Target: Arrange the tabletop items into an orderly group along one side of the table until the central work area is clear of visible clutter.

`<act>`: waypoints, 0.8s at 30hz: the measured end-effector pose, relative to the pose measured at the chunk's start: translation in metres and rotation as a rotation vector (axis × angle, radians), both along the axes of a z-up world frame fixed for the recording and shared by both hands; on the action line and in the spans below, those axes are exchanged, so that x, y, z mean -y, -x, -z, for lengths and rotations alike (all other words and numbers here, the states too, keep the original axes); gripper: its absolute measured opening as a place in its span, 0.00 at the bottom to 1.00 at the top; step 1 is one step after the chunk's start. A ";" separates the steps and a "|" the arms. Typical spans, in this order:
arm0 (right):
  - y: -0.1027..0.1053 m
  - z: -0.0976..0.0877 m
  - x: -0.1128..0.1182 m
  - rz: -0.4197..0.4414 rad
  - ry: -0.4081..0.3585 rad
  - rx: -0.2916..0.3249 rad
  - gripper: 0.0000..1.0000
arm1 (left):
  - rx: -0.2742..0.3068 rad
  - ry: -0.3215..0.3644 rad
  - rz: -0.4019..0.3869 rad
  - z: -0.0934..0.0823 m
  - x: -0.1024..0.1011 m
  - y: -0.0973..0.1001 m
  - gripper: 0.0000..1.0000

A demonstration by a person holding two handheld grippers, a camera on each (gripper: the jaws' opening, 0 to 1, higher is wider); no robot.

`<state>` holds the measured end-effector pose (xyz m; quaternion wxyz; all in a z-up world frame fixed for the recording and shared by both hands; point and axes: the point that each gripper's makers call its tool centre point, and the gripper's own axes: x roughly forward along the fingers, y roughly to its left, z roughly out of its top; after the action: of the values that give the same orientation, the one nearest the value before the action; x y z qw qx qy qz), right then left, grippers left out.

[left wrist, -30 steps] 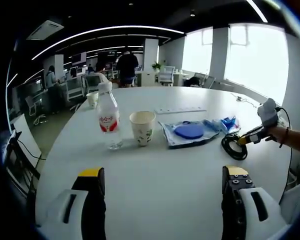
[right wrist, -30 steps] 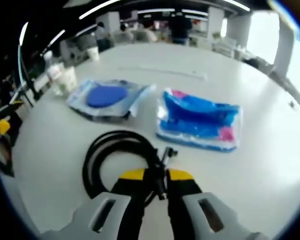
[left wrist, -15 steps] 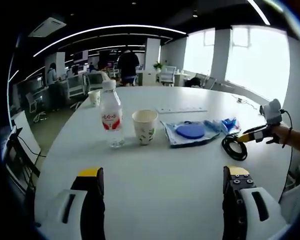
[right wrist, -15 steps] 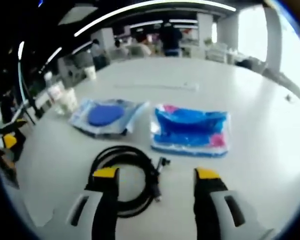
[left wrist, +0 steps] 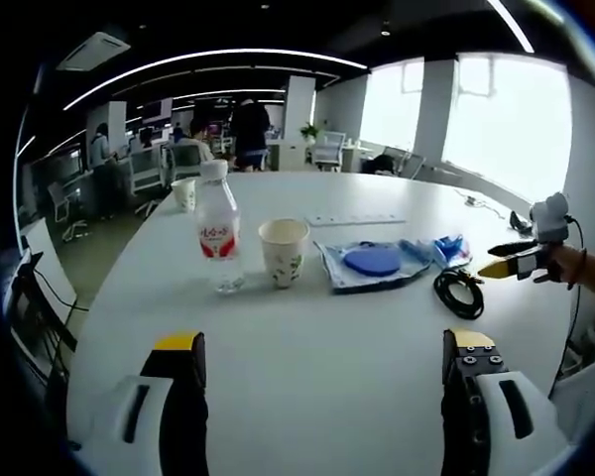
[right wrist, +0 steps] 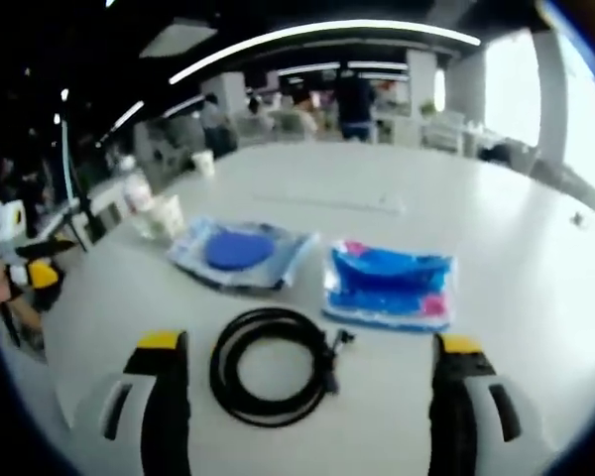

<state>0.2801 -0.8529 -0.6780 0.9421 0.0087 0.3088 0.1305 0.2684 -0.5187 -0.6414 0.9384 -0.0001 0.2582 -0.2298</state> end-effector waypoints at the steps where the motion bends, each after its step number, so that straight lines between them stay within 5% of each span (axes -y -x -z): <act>1: 0.002 -0.003 -0.002 -0.005 -0.004 0.004 1.00 | 0.001 0.000 0.001 -0.001 -0.001 0.001 1.00; 24: 0.065 -0.073 -0.026 -0.086 -0.038 0.092 1.00 | 0.029 -0.011 0.040 -0.031 -0.014 0.031 1.00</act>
<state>0.2150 -0.8268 -0.6053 0.9485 0.0072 0.2625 0.1769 0.2373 -0.5048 -0.6103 0.9373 0.0136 0.2458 -0.2468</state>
